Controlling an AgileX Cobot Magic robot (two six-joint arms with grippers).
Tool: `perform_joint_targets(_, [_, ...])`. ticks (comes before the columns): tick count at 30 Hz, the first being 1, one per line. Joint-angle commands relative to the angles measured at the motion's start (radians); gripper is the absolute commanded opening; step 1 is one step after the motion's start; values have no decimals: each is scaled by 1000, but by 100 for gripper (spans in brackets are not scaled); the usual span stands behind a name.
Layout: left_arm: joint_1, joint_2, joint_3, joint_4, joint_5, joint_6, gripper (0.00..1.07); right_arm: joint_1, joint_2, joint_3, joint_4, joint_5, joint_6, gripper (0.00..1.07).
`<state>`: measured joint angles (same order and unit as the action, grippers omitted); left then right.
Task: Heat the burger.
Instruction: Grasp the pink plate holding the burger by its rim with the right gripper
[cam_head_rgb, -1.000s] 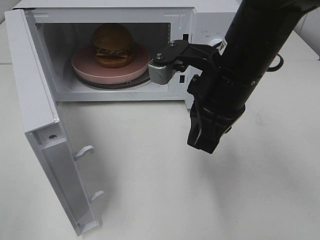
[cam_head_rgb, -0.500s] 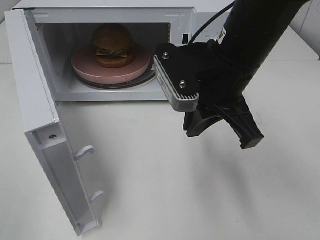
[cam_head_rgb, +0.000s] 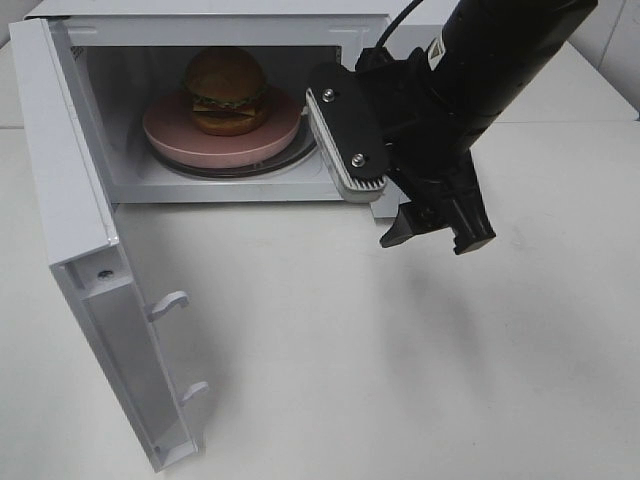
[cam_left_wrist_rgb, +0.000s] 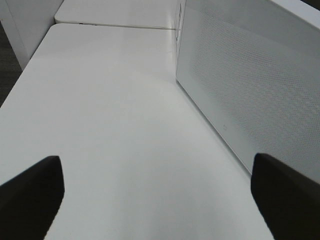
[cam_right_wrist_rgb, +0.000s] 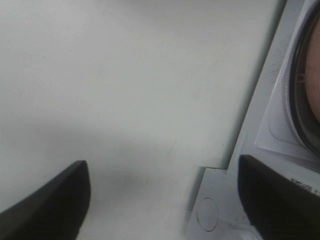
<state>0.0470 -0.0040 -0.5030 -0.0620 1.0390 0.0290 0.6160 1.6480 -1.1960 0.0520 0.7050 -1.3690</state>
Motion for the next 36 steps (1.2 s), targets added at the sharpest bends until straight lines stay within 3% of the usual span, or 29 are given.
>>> perform_joint_targets(1, [3, -21, 3, -3, -2, -4, 96, 41, 9, -5, -58, -56, 98, 99])
perform_joint_targets(9, [3, -21, 3, -3, -2, -4, 96, 71, 87, -43, -166, -98, 147, 97])
perform_joint_targets(14, [3, -21, 3, -3, -2, -4, 96, 71, 159, -125, -217, -113, 201, 96])
perform_joint_targets(25, [3, -21, 3, -3, -2, -4, 96, 71, 327, -277, -221, -238, 209, 94])
perform_joint_targets(36, [3, -21, 3, -3, -2, -4, 96, 68, 489, -426, -221, -237, 209, 93])
